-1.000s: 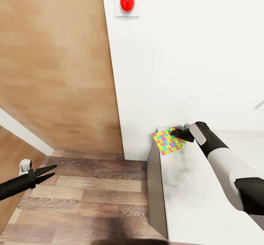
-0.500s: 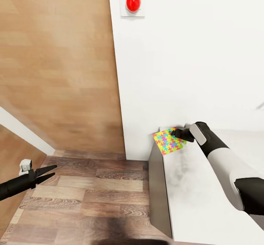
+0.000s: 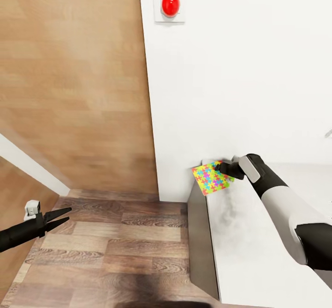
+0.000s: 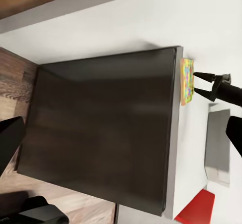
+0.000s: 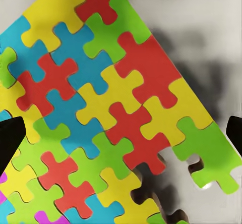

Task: Put all the toys in the child's room - the three board games (two on the bed and one on the table), the two jigsaw puzzles on the table, and the tennis ball on the table - inside the toy box on the table in the child's room.

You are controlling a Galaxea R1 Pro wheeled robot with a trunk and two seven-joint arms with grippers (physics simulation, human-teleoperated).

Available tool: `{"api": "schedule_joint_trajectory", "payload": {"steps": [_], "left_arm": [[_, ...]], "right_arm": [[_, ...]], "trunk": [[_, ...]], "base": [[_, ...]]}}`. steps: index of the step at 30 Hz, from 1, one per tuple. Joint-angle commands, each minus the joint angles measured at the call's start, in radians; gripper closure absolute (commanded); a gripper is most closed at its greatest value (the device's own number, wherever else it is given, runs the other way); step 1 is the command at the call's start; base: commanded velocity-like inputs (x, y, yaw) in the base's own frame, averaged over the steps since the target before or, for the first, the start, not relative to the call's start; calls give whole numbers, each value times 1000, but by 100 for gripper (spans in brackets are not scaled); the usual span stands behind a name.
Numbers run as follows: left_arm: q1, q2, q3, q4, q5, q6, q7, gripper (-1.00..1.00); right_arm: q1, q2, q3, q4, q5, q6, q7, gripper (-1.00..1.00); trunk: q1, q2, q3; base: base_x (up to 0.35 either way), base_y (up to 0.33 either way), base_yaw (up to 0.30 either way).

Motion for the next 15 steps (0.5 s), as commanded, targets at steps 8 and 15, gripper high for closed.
{"api": "schedule_joint_trajectory", "payload": {"steps": [8, 15], "left_arm": [[-1, 0, 0, 0, 0, 4, -2, -100], [0, 0, 1, 0, 1, 4, -1, -100]], "right_arm": [[2, -14, 9, -2, -11, 5, -8, -100], [4, -30, 4, -5, -12, 6, -8, -100]], "trunk": [[1, -1, 9], [1, -1, 20]], "base": [[0, 1, -88], [0, 0, -100]]}}
